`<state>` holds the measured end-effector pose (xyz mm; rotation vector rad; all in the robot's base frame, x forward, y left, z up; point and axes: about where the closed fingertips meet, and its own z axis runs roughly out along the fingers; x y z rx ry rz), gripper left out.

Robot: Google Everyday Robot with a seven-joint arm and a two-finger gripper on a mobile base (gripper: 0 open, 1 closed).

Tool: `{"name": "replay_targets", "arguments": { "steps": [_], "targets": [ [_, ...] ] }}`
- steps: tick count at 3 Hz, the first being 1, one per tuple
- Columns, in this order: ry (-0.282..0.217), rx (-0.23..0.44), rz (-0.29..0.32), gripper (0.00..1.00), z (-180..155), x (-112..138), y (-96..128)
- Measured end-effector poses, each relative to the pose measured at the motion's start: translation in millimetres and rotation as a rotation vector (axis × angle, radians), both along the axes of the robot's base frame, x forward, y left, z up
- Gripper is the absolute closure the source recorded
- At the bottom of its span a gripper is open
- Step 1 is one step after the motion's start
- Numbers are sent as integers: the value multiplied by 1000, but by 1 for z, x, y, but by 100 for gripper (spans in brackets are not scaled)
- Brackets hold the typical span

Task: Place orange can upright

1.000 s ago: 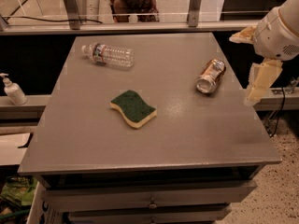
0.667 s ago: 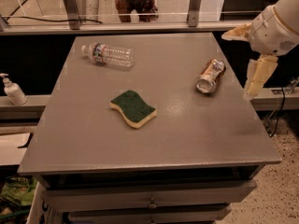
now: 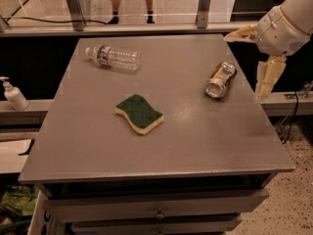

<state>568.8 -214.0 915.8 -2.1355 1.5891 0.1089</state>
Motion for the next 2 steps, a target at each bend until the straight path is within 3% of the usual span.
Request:
{"name": "replay_targets", "arguments": {
  "steps": [2],
  "targets": [
    [-44, -86, 199, 0, -12, 33, 15]
  ]
}}
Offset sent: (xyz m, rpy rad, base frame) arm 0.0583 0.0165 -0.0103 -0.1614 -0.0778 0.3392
